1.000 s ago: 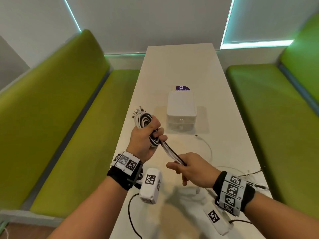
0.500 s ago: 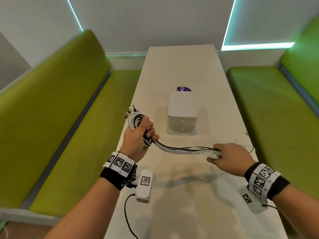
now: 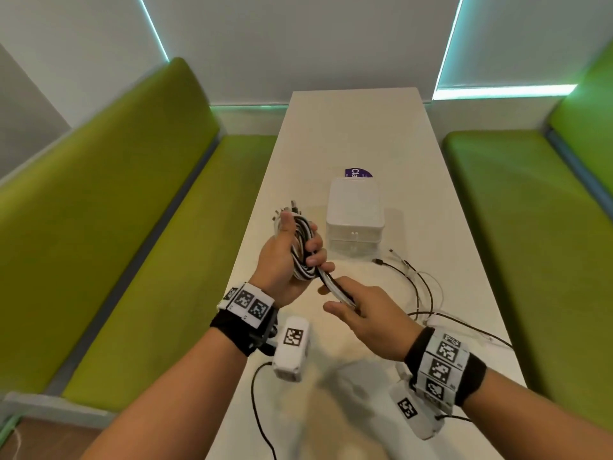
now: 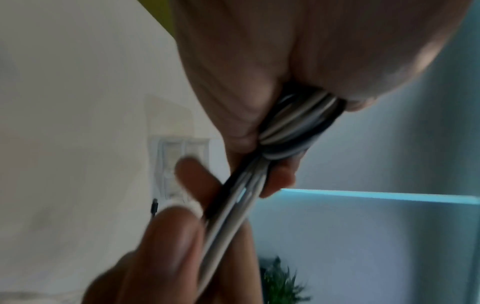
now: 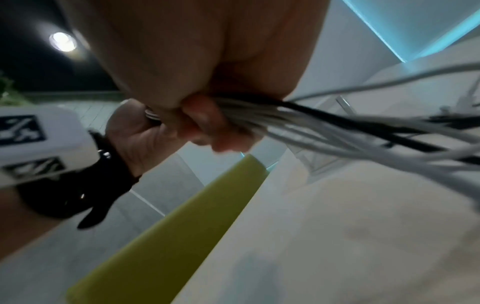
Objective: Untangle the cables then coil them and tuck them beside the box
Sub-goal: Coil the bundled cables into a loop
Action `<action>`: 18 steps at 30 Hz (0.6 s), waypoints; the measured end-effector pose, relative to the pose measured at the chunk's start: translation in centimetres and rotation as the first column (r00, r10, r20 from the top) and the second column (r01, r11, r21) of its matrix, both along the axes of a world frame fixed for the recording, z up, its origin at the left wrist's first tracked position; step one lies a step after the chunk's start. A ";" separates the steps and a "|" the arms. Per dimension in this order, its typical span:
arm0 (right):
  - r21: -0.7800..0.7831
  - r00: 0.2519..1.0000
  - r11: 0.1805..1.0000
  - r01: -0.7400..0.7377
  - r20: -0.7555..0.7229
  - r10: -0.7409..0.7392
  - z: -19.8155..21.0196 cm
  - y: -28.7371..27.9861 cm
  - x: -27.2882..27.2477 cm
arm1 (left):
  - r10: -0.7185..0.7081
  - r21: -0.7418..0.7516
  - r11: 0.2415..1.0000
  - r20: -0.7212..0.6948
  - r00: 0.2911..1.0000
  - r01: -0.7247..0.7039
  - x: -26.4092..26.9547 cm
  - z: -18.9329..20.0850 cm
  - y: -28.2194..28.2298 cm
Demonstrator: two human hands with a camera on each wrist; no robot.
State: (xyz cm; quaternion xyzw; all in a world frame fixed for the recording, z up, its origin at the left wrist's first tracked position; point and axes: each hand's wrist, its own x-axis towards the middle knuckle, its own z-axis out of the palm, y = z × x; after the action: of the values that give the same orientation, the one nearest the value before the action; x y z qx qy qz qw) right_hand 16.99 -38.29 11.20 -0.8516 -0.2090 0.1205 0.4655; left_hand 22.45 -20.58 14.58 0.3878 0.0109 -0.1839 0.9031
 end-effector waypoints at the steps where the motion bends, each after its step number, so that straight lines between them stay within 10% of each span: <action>1: -0.041 0.999 0.999 -0.023 0.022 0.024 -0.2 -0.1 0.1 | 0.003 0.004 1.000 -0.019 1.000 -0.003 0.1 -0.1 0.6; 7: -0.272 0.999 0.961 -0.048 -0.005 0.048 -0.6 -1.0 0.4 | 0.040 0.051 0.998 -0.022 0.999 -0.039 0.2 0.0 0.8; 12: -0.711 0.966 0.697 -0.087 0.111 0.234 -0.5 0.4 -1.2 | 0.071 0.262 0.961 0.059 0.996 -0.084 0.3 -0.7 -0.4; 18: -0.727 0.874 0.663 -0.181 0.190 0.447 3.5 0.1 -1.5 | -0.087 0.775 0.612 0.260 0.962 -0.154 -0.1 -2.9 -1.0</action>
State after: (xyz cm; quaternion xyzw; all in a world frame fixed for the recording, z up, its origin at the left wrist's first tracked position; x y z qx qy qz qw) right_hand 15.49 -38.17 14.72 -0.9189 -0.3752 0.1144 0.0414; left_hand 22.34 -21.56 11.71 0.7663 -0.0259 -0.0882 0.6359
